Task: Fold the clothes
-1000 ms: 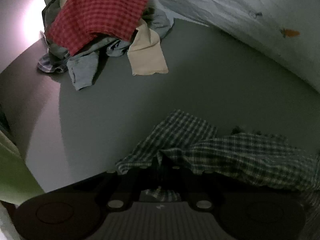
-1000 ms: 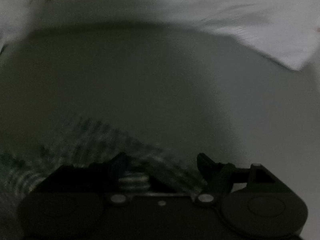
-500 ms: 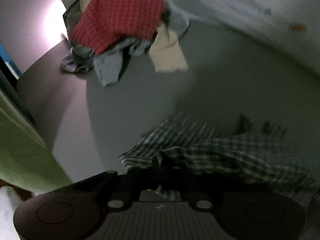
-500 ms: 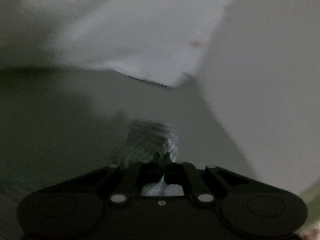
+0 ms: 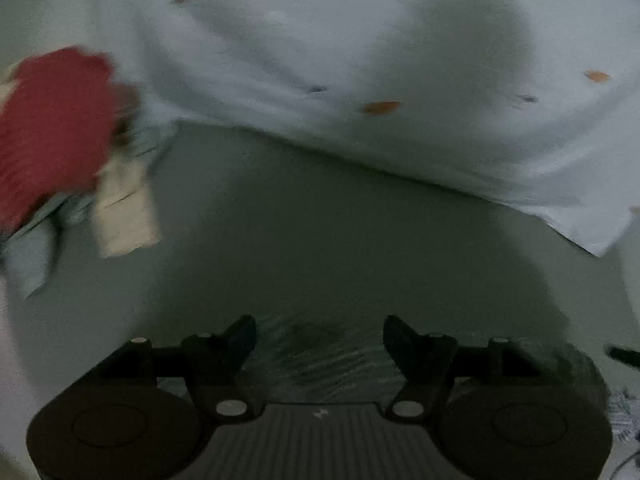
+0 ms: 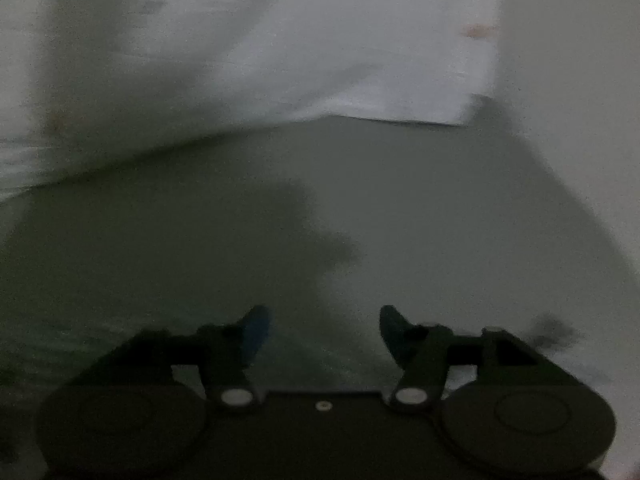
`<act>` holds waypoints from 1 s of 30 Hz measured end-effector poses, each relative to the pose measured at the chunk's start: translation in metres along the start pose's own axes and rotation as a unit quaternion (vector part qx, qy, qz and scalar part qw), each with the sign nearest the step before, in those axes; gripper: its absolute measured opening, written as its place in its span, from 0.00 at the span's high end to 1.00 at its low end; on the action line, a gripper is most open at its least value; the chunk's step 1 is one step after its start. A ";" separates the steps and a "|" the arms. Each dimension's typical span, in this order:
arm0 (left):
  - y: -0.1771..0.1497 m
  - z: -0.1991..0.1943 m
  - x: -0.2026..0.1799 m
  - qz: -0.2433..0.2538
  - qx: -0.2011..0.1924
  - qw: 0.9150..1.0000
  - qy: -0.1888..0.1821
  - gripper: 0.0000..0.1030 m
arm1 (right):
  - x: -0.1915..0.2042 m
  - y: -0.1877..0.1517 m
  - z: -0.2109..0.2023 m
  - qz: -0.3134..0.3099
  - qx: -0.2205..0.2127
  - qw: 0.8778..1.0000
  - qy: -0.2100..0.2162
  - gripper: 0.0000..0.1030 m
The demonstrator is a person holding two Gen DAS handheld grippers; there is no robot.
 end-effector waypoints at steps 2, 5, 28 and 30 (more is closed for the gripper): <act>0.007 0.017 -0.026 0.035 -0.002 0.999 -0.031 0.31 | 0.039 0.013 0.029 -0.044 0.009 0.997 0.068 0.26; 0.015 0.042 -0.065 0.089 -0.003 0.993 -0.077 0.31 | 0.092 0.010 0.046 -0.131 0.037 0.977 0.162 0.17; -0.132 0.057 -0.058 0.101 0.188 0.972 -0.094 0.99 | 0.081 -0.054 -0.014 -0.076 0.089 0.957 0.264 0.54; -0.125 0.052 -0.065 0.109 0.173 0.974 -0.095 0.99 | 0.068 -0.030 -0.022 -0.006 0.045 0.961 0.273 0.45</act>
Point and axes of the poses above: each gripper's, at about its wrist camera, not at the fingertips, and z roughly the way its jaws point, x to its left, y to its top, the point moved 4 cm from there along z, roughly the way its jaws point, and after that the axes turned 8 degrees about -z, right-handed, at the moved point
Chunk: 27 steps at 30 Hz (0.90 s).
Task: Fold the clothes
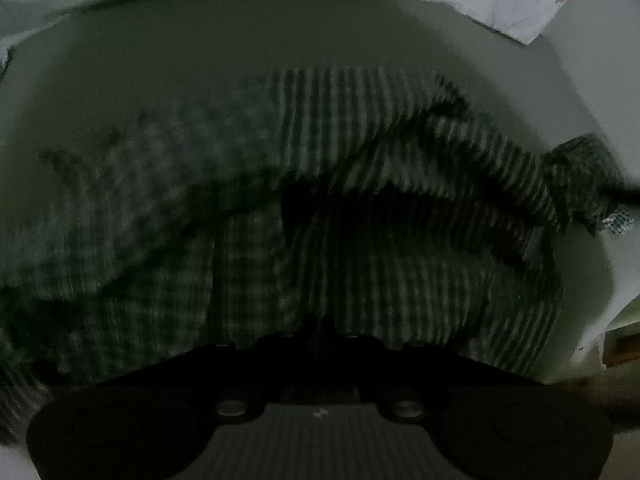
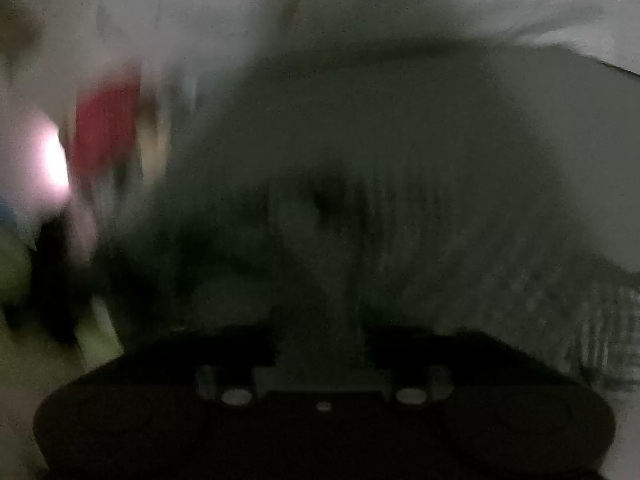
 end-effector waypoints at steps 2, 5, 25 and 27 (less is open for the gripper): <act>0.008 -0.006 -0.007 0.008 -0.014 1.000 -0.003 0.97 | -0.014 0.026 0.011 0.008 -0.027 0.999 -0.027 0.38; 0.023 -0.015 -0.017 0.011 -0.036 0.999 -0.013 0.90 | -0.034 0.059 0.047 -0.019 -0.025 0.995 -0.092 0.24; 0.092 -0.061 0.003 -0.031 -0.134 0.990 0.021 0.72 | 0.007 0.064 0.058 0.056 -0.059 0.992 0.100 0.98; 0.095 -0.057 0.004 -0.029 -0.133 0.990 0.025 0.67 | 0.029 0.034 0.052 -0.003 -0.010 0.994 0.109 0.98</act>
Point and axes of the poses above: each gripper's, at about its wrist camera, not at the fingertips, and z roughly the way its jaws point, x to its left, y to its top, the point moved 4 cm from there along z, roughly the way its jaws point, and after that the axes turned 8 degrees about -z, right-handed, at the moved point
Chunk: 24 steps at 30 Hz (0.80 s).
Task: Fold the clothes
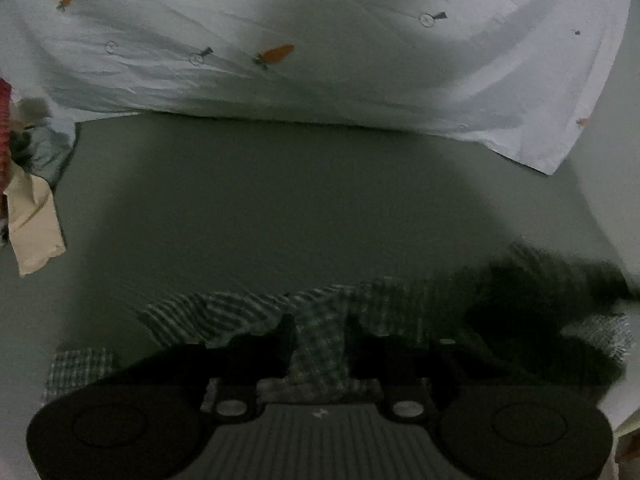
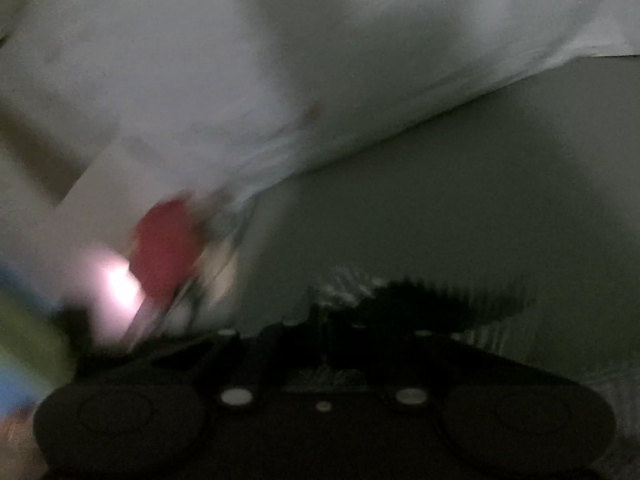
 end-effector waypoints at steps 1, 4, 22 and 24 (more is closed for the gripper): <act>0.001 0.002 0.000 0.002 0.000 1.000 0.002 0.66 | 0.006 -0.018 0.007 -0.032 0.048 0.998 -0.018 0.97; 0.002 0.009 0.000 0.006 0.001 1.000 0.008 0.64 | 0.006 -0.077 0.039 -0.063 0.183 0.978 -0.081 0.97; -0.032 0.011 -0.063 0.170 0.034 0.983 -0.063 0.31 | -0.019 -0.103 -0.012 0.101 0.084 0.987 -0.092 0.57; -0.038 0.008 -0.084 0.222 0.032 0.970 -0.090 0.28 | -0.024 -0.098 -0.014 0.115 0.071 0.987 -0.089 0.60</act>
Point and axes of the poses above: each gripper's, at about its wrist camera, not at the fingertips, and z roughly the way its jaws point, x to its left, y to its top, the point moved 4 cm from there along z, roughly the way its jaws point, and after that the axes turned 8 degrees about -z, right-handed, at the moved point
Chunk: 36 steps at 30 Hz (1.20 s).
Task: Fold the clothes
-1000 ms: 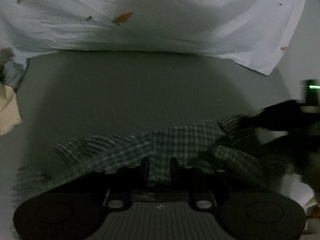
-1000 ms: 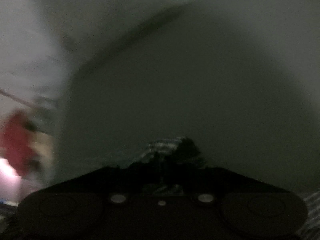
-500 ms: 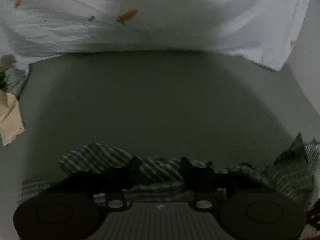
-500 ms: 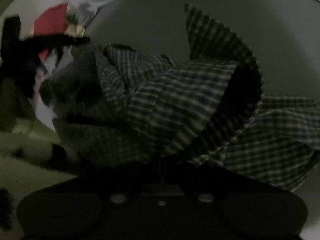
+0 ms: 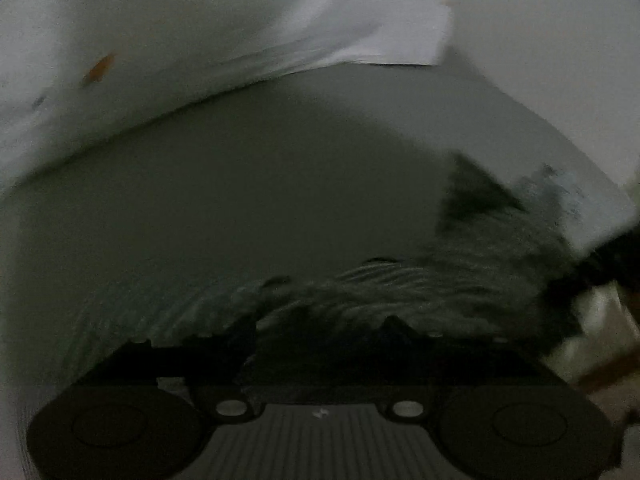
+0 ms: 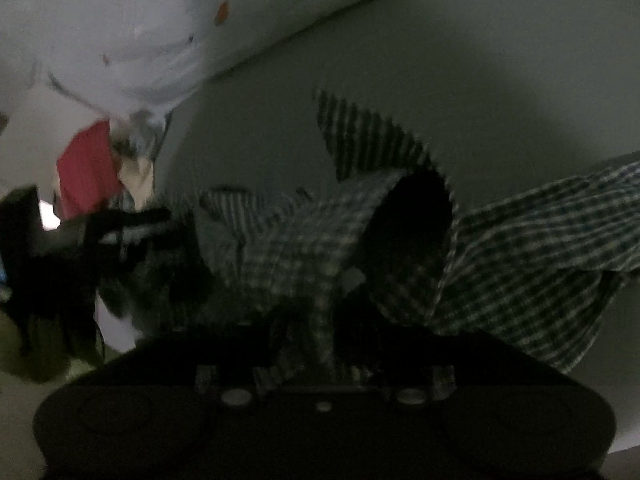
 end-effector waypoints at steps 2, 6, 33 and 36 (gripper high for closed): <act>0.004 0.000 -0.022 0.055 -0.003 0.998 -0.025 0.21 | -0.002 0.005 0.002 0.009 -0.012 1.000 0.003 0.72; 0.002 0.018 -0.069 0.184 0.006 0.982 -0.051 0.19 | -0.005 0.015 -0.001 0.008 -0.029 1.000 -0.003 0.88; 0.037 0.043 0.037 -0.176 -0.035 0.983 0.029 0.93 | -0.014 0.022 0.067 -0.047 -0.005 0.989 -0.141 0.38; 0.039 0.040 0.041 -0.179 -0.041 0.982 0.048 0.94 | -0.017 0.032 0.080 -0.049 0.002 0.986 -0.159 0.81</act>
Point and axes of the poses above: each gripper's, at about its wrist camera, not at the fingertips, and z roughly the way its jaws point, x to its left, y to its top, the point moved 4 cm from there along z, roughly the way its jaws point, and after that the axes turned 8 degrees about -z, right-handed, at the moved point
